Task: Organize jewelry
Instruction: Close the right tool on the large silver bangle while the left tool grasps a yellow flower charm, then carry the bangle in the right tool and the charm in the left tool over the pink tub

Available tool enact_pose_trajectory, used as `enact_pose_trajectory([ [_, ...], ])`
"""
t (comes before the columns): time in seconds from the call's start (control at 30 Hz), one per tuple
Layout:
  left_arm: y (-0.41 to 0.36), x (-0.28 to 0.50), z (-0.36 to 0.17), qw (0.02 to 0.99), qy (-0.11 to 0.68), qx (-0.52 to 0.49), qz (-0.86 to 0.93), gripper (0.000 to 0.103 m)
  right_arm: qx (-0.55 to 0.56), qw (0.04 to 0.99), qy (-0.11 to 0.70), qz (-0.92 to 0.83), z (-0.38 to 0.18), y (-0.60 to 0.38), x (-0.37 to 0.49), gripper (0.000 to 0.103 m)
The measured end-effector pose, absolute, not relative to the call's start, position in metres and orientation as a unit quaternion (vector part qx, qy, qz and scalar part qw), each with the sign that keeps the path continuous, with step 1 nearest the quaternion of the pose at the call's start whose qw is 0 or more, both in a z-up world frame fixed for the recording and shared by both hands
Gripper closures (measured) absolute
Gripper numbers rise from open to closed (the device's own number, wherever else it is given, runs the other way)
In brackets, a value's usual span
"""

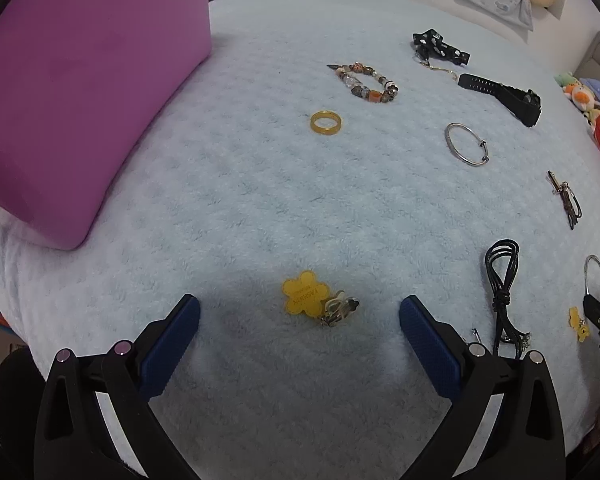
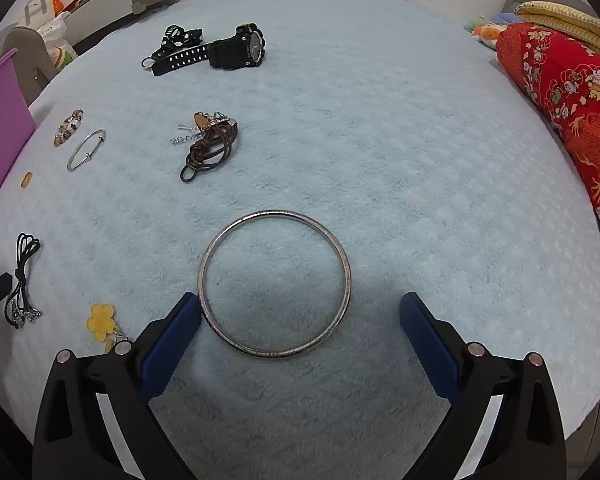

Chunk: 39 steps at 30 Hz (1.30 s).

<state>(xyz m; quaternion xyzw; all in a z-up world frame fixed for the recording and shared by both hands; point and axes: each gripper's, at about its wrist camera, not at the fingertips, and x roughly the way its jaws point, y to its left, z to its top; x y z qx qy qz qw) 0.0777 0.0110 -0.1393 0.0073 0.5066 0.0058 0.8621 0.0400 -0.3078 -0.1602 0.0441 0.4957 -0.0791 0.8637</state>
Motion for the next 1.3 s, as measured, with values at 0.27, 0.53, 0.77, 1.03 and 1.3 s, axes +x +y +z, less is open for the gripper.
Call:
enact_pose_trajectory([
  [0.27,0.011,0.082,-0.142,0.868,0.497,0.005,0.007,0.005,0.043,0.869,0.487,-0.069,-0.163,-0.31,0.042,0.008],
  [0.53,0.011,0.073,-0.144,0.884,0.467,0.01,0.006,0.005,0.037,0.877,0.473,-0.077,-0.162,-0.307,0.039,0.008],
  [0.77,0.006,0.071,-0.138,0.884,0.467,0.015,-0.003,0.027,0.031,0.88,0.469,-0.075,-0.16,-0.305,0.035,0.012],
  [1.03,0.002,0.067,-0.131,0.888,0.46,0.023,-0.015,0.073,0.033,0.885,0.461,-0.055,-0.154,-0.297,0.031,0.032],
  [1.3,0.007,0.063,-0.12,0.89,0.455,0.01,-0.026,0.087,0.05,0.886,0.458,-0.056,-0.148,-0.3,0.026,0.032],
])
